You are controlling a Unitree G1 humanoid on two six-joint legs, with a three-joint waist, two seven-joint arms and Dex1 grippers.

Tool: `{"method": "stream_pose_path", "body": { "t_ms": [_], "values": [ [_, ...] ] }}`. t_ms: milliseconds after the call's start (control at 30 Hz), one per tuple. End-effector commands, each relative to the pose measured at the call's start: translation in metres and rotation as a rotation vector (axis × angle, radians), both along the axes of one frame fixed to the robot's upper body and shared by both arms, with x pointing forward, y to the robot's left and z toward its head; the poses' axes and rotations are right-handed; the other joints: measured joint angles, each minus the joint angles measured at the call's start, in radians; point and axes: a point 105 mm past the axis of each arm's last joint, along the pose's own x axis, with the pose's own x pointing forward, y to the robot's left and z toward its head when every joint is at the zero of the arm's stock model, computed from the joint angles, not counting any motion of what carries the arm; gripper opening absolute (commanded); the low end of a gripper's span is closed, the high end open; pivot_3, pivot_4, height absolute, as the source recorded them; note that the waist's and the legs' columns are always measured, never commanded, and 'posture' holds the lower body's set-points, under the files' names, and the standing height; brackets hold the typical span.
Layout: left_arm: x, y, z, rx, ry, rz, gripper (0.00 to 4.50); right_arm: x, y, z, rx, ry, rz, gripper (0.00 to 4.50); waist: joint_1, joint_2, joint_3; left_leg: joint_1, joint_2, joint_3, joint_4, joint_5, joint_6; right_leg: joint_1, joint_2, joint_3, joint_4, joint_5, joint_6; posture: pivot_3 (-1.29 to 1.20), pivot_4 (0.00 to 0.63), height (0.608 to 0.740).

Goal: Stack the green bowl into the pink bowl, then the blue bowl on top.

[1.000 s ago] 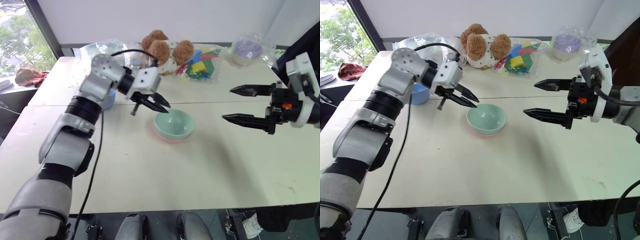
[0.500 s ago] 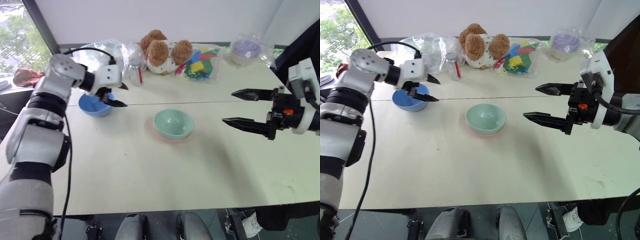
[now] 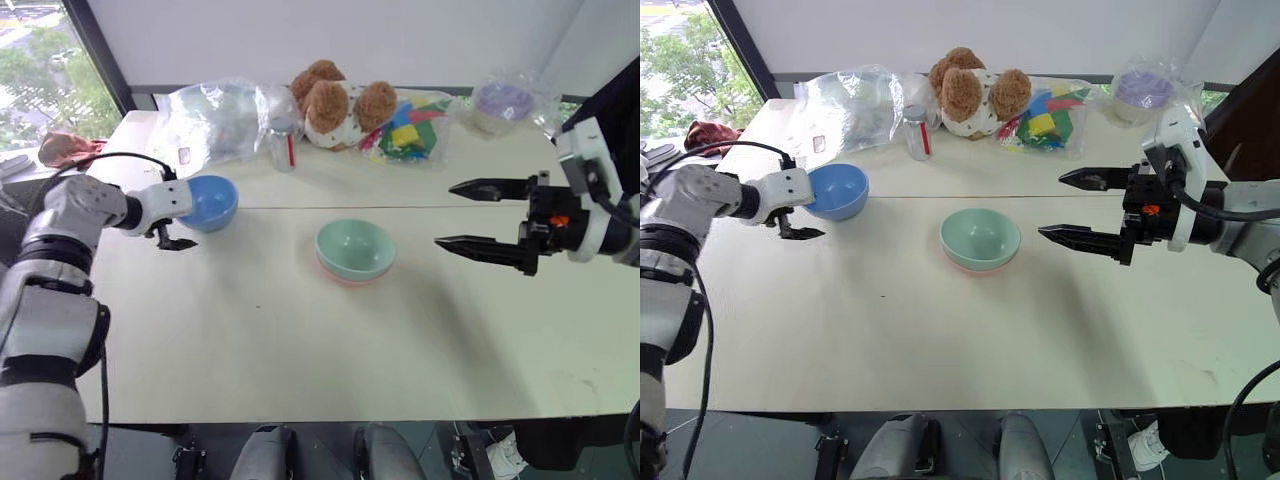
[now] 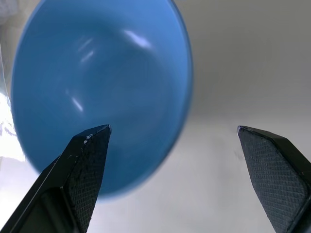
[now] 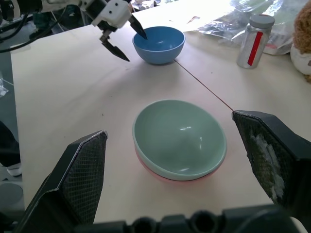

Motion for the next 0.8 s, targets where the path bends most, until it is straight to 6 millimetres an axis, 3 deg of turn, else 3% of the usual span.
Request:
{"method": "stream_pose_path", "body": {
  "t_ms": [33, 133, 333, 367, 533, 600, 733, 800],
  "values": [
    [0.005, 0.003, 0.005, 0.013, -0.051, 0.032, 4.29, -0.004, -0.002, 0.013, -0.021, -0.051, -0.002, 4.50, -0.003, 0.000, 0.000, 0.000, 0.000, 0.000, 0.000, 0.000, 0.000, 0.000, 0.000, 0.000, 0.000, 0.000, 0.000, 0.00, 0.150, 0.740],
    [0.008, 0.000, -0.001, 0.030, -0.034, 0.046, 3.43, -0.006, -0.003, 0.014, -0.027, -0.050, -0.011, 4.50, -0.010, 0.000, 0.000, 0.000, 0.001, 0.001, -0.001, 0.000, 0.000, -0.001, 0.000, 0.000, 0.000, 0.000, 0.000, 0.00, 0.150, 0.740],
    [0.006, -0.001, -0.008, 0.056, 0.006, 0.045, 0.24, -0.008, -0.005, 0.014, -0.029, -0.052, -0.024, 4.50, -0.007, -0.001, 0.000, 0.000, 0.001, 0.002, 0.000, 0.000, 0.000, -0.001, 0.001, 0.000, 0.000, 0.000, 0.000, 0.00, 0.150, 0.740],
    [0.007, -0.003, -0.007, 0.052, 0.006, 0.042, 0.05, -0.008, -0.005, 0.014, -0.030, -0.053, -0.028, 4.50, -0.005, -0.001, -0.001, 0.000, 0.001, 0.001, 0.000, 0.000, 0.000, -0.001, 0.000, 0.000, 0.000, 0.000, 0.000, 0.00, 0.150, 0.740],
    [0.009, -0.016, 0.008, 0.018, -0.011, -0.015, 0.05, -0.009, -0.005, 0.015, -0.028, -0.056, -0.031, 4.50, -0.002, -0.001, -0.001, 0.000, 0.001, 0.002, 0.000, 0.000, 0.000, -0.001, 0.000, 0.000, 0.000, 0.000, 0.000, 0.00, 0.150, 0.740],
    [0.011, -0.032, 0.022, -0.001, -0.037, -0.087, 0.05, -0.008, -0.006, 0.014, -0.030, -0.057, -0.035, 4.50, 0.001, -0.001, -0.001, 0.000, 0.000, 0.002, 0.000, 0.000, 0.000, -0.001, 0.000, 0.000, 0.000, 0.000, 0.000, 0.00, 0.150, 0.740],
    [0.005, -0.082, 0.057, -0.140, -0.027, -0.318, 0.05, -0.008, -0.007, 0.016, -0.029, -0.062, -0.043, 4.50, 0.005, -0.002, -0.001, -0.001, 0.000, 0.002, 0.001, 0.000, 0.000, -0.001, 0.000, -0.001, 0.000, 0.000, 0.000, 0.00, 0.150, 0.740],
    [-0.005, -0.120, 0.082, -0.214, -0.022, -0.502, 0.05, -0.008, -0.007, 0.016, -0.031, -0.065, -0.047, 4.50, 0.002, -0.002, -0.001, -0.002, 0.000, 0.002, 0.001, 0.000, 0.000, -0.001, 0.000, -0.001, 0.000, 0.001, 0.001, 0.00, 0.150, 0.740]
  ]
}}
